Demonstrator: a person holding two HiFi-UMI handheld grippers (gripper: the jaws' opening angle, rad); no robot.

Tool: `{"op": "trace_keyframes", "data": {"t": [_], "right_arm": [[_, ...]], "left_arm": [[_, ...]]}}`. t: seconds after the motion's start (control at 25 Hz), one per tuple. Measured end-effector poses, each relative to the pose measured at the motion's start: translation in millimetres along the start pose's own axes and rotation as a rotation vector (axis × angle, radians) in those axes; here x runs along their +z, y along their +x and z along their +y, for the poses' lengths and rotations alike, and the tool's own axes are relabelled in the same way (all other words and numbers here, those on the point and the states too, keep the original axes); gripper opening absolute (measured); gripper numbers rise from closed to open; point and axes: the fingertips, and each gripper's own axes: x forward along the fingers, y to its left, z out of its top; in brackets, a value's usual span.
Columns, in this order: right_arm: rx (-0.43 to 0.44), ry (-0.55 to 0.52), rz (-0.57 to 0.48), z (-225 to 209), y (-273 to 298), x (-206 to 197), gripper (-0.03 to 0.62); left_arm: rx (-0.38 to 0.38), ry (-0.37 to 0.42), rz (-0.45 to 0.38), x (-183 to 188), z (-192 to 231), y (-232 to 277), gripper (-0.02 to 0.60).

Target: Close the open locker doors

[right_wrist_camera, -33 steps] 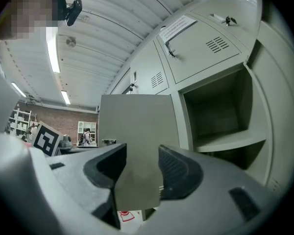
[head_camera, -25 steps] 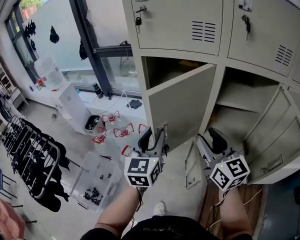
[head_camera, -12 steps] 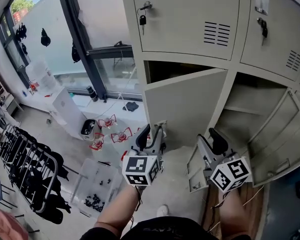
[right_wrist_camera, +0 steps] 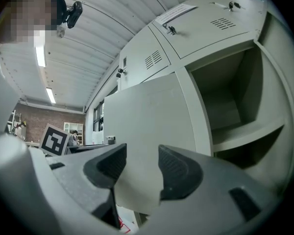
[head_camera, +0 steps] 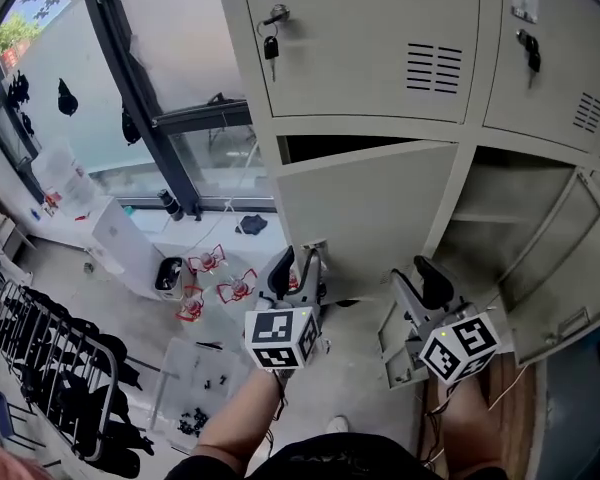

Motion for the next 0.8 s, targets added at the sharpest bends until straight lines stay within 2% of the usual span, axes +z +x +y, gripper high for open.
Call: {"op": "trace_keyframes", "data": {"t": [0.28,0.44,0.8], "right_arm": [[-0.032,-0.006,-0.007,-7.7,12.3,2.3,0.204],[-0.049,0.0,-0.013,-15.4,16.2,3.0,0.204],[-0.053,0.01,-0.017,-17.1,19.2,0.3,0.204]], "left_arm": [[0.02,-0.02,-0.005,-0.1,13.8,23.2,0.144],[0.032,-0.007,-0.002,0.1,16.8,35.1,0.144],[0.138,0.121,-0.016,1.8,23.6,45.5,0.209]]}}
